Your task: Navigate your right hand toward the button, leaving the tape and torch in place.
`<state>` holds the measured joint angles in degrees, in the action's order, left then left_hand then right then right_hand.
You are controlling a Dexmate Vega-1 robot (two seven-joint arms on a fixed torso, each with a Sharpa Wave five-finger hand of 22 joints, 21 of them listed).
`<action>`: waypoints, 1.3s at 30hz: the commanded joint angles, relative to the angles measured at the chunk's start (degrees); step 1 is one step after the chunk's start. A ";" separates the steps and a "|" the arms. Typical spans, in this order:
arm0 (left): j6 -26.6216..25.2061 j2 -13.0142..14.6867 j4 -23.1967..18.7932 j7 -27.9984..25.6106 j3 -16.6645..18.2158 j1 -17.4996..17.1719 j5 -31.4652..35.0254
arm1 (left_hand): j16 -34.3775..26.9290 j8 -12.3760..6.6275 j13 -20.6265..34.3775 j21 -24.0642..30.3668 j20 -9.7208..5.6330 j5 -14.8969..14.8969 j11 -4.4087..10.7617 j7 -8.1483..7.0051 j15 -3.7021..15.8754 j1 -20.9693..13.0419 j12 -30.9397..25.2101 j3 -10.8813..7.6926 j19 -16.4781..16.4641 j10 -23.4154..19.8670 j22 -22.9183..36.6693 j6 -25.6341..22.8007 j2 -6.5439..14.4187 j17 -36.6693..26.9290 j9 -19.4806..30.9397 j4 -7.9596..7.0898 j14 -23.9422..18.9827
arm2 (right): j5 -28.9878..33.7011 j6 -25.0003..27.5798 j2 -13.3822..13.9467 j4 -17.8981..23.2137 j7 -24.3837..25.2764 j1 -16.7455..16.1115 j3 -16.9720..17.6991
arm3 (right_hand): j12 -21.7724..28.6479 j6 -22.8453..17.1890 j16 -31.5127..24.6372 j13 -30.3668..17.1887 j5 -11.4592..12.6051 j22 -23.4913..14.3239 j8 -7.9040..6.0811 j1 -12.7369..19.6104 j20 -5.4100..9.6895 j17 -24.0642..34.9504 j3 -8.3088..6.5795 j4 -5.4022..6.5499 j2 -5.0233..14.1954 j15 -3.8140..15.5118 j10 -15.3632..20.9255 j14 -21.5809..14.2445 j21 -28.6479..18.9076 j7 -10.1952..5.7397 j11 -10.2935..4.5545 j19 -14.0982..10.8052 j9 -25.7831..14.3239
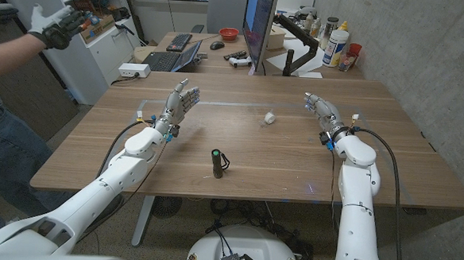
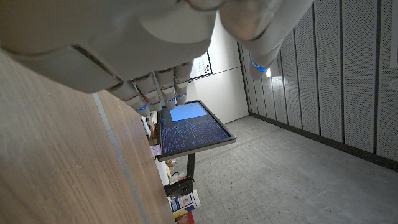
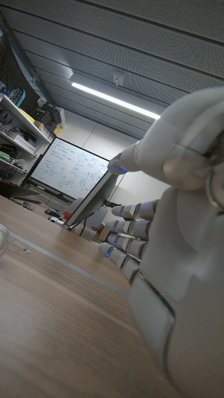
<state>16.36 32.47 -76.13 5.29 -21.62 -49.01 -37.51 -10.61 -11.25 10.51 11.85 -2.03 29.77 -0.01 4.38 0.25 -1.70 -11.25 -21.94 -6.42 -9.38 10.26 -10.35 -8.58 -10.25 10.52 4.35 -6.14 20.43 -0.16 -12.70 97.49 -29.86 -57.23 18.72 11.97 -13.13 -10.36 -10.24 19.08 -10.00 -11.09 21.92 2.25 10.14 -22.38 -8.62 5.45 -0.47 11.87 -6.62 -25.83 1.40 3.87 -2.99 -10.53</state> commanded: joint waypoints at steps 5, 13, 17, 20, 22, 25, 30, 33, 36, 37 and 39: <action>0.07 -0.09 0.37 0.35 -0.06 0.06 -0.16 | -0.13 -0.29 0.23 -0.20 -2.15 0.45 0.28 0.08 0.11 -0.06 -0.13 0.35 0.23 -0.21 0.16 -0.50 0.27 -0.21 0.24 -0.22 0.24 | 3.18 2.34 0.43 4.11 1.10 -1.48 -1.54 | 0.09 -0.44 0.14 -0.30 0.41 -0.08 -0.44 1.15 2.08 -0.02 -0.37 -0.65 -0.48 0.13 0.29 0.67 0.75 -0.61 -0.82 0.75 -0.14; 0.07 -0.13 0.74 0.47 -0.19 0.13 -0.06 | -0.12 -0.28 0.23 -0.21 -2.17 0.54 0.35 0.13 0.13 -0.09 -0.09 0.53 0.25 -0.07 0.17 -0.54 0.32 -0.21 0.24 -0.24 0.34 | 4.77 3.56 0.19 6.25 1.99 -2.61 -2.21 | 0.10 -0.76 0.15 -0.29 0.46 -0.09 -0.48 1.60 2.23 -0.06 -0.45 -0.79 -0.76 0.56 0.38 0.83 1.14 -0.81 -0.38 0.98 -0.14; 0.07 -0.15 0.82 0.54 -0.21 0.14 -0.09 | -0.13 -0.27 0.23 -0.24 -2.12 0.58 0.32 0.11 0.10 -0.09 -0.09 0.63 0.33 -0.06 0.17 -0.55 0.34 -0.21 0.24 -0.25 0.36 | 6.22 4.64 0.52 7.58 2.01 -3.31 -2.85 | 0.04 -0.81 0.21 -0.28 0.50 -0.09 -0.46 1.89 2.17 -0.08 -0.49 -0.87 -0.93 0.47 0.24 1.10 1.42 -0.90 -0.16 1.25 -0.14; 0.15 -0.15 0.83 0.62 -0.19 0.11 -0.11 | -0.14 -0.27 0.24 -0.25 -2.06 0.61 0.39 0.10 0.14 -0.10 -0.11 0.69 0.36 -0.10 0.17 -0.57 0.35 -0.21 0.24 -0.25 0.35 | 7.74 6.15 0.62 8.86 2.11 -3.80 -3.43 | 0.00 -0.89 0.24 -0.28 0.52 -0.09 -0.46 2.07 2.18 -0.09 -0.53 -0.92 -1.03 0.52 0.15 1.26 1.55 -0.91 -0.26 1.31 -0.14; 0.13 -0.10 0.81 0.70 -0.19 0.10 -0.15 | -0.14 -0.27 0.24 -0.26 -2.00 0.63 0.37 0.12 0.10 -0.10 -0.12 0.73 0.39 -0.11 0.18 -0.58 0.37 -0.21 0.25 -0.26 0.36 | 7.73 6.07 0.29 9.13 2.62 -3.98 -3.43 | -0.05 -0.92 0.34 -0.28 0.55 -0.09 -0.45 2.30 2.09 -0.10 -0.56 -0.98 -1.18 0.40 0.01 1.63 1.77 -0.96 -0.44 1.54 -0.13; 0.21 -0.07 0.85 0.71 -0.14 0.11 -0.13 | -0.14 -0.27 0.24 -0.27 -1.98 0.65 0.35 0.10 0.10 -0.11 -0.13 0.78 0.42 -0.13 0.18 -0.59 0.38 -0.21 0.25 -0.26 0.36 | 8.44 6.47 0.50 9.89 2.67 -4.26 -3.79 | -0.01 -1.13 0.25 -0.27 0.59 -0.09 -0.48 2.59 2.08 -0.11 -0.58 -1.04 -1.45 0.56 0.13 1.61 1.97 -1.11 0.02 1.54 -0.13; 0.09 0.08 0.69 0.77 -0.05 0.01 -0.28 | -0.15 -0.28 0.24 -0.31 -1.78 0.71 0.47 0.11 0.13 -0.12 -0.11 0.89 0.53 -0.05 0.18 -0.66 0.40 -0.21 0.25 -0.27 0.39 | 9.94 8.10 0.49 11.40 2.82 -4.60 -4.41 | -0.06 -1.18 0.39 -0.26 0.64 -0.09 -0.45 2.85 1.98 -0.12 -0.60 -1.06 -1.68 0.55 0.02 2.16 2.24 -1.17 -0.01 1.72 -0.13; 0.09 0.15 0.61 0.81 -0.04 -0.03 -0.27 | -0.16 -0.30 0.24 -0.32 -1.78 0.73 0.48 0.11 0.15 -0.13 -0.12 0.95 0.57 -0.06 0.18 -0.71 0.42 -0.21 0.25 -0.27 0.39 | 10.76 8.84 0.76 12.33 2.51 -4.92 -4.79 | -0.10 -1.28 0.46 -0.25 0.67 -0.09 -0.46 3.07 1.82 -0.12 -0.63 -1.08 -1.84 0.56 -0.09 2.58 2.44 -1.28 -0.01 1.83 -0.13; 0.04 0.24 0.58 0.90 -0.07 -0.02 -0.23 | -0.17 -0.33 0.24 -0.32 -1.70 0.76 0.51 0.10 0.17 -0.13 -0.11 1.01 0.57 -0.04 0.19 -0.81 0.43 -0.21 0.25 -0.28 0.38 | 11.63 9.76 0.71 13.50 2.51 -5.36 -5.11 | -0.19 -1.39 0.43 -0.25 0.71 -0.10 -0.45 3.32 1.59 -0.13 -0.66 -1.09 -2.02 0.39 -0.35 2.76 2.63 -1.40 -0.55 1.87 -0.12; 0.09 0.24 0.60 0.85 -0.08 -0.02 -0.17 | -0.17 -0.33 0.24 -0.32 -1.67 0.76 0.52 0.10 0.20 -0.13 -0.11 1.02 0.57 -0.03 0.19 -0.83 0.43 -0.21 0.25 -0.28 0.37 | 11.99 10.18 0.68 13.97 2.48 -5.51 -5.24 | -0.18 -1.45 0.41 -0.25 0.72 -0.10 -0.47 3.37 1.42 -0.13 -0.66 -1.10 -2.06 0.37 -0.36 2.77 2.67 -1.44 -0.55 1.89 -0.12; 0.08 0.27 0.57 0.90 -0.12 -0.03 -0.13 | -0.17 -0.33 0.24 -0.31 -1.60 0.78 0.41 0.10 0.18 -0.14 -0.14 1.06 0.56 -0.09 0.19 -0.84 0.44 -0.21 0.25 -0.28 0.38 | 13.33 11.44 0.69 15.33 2.47 -6.03 -5.73 | -0.24 -1.58 0.39 -0.25 0.75 -0.10 -0.48 3.56 1.05 -0.13 -0.68 -1.10 -2.22 0.37 -0.54 2.89 2.84 -1.54 -0.94 1.96 -0.12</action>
<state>16.48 32.55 -75.39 6.02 -21.76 -48.93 -37.70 -10.61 -11.25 10.51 11.63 -2.35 30.44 0.09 4.70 0.43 -1.70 -11.25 -21.25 -6.10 -9.27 10.25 -10.66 -8.58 -10.25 10.52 4.11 -5.95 29.74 7.41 -12.16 108.40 -27.41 -61.65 14.58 11.97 -14.34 -10.14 -10.24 19.49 -10.00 -11.09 24.64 1.94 9.86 -22.86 -9.56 3.32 -0.20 11.54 -3.87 -23.28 0.20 3.38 -1.25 -10.52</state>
